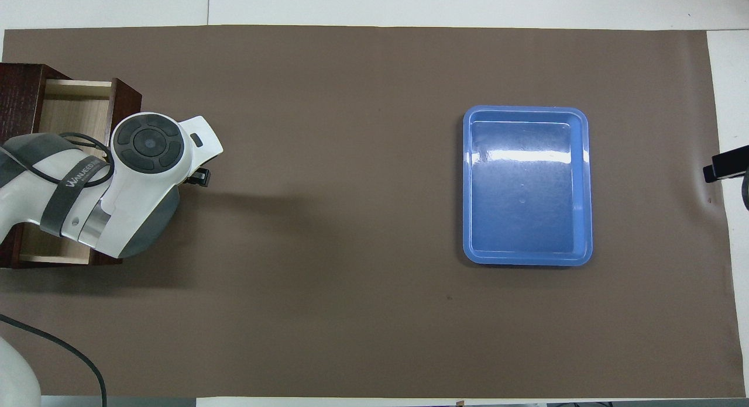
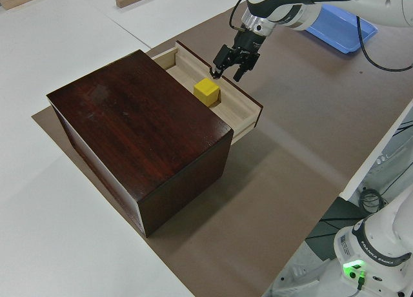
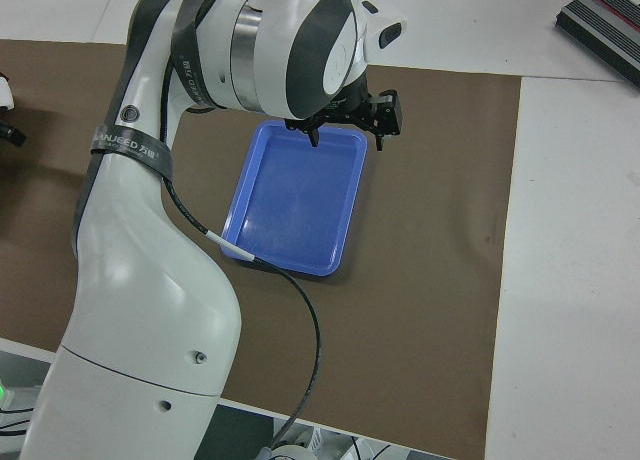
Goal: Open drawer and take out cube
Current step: 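Pull the white drawer handle outward with the left gripper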
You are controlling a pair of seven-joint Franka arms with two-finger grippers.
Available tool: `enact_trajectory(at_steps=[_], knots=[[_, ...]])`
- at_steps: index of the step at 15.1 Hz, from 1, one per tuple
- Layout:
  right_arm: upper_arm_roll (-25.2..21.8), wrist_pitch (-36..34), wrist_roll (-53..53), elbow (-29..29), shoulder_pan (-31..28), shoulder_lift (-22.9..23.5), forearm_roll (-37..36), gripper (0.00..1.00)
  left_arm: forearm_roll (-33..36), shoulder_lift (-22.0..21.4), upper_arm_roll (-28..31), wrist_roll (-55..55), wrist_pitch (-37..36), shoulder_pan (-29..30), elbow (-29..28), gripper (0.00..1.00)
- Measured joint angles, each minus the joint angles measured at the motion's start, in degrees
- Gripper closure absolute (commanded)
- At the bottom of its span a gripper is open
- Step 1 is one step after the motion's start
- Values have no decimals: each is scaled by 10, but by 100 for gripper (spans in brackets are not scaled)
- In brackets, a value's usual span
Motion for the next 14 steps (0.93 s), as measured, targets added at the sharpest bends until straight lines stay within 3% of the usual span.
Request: enact_trajectory(at_steps=[14], knots=[[0,0,0,0,-7,0,0,0,-6,0,-3,0,-36,-16,31,0]])
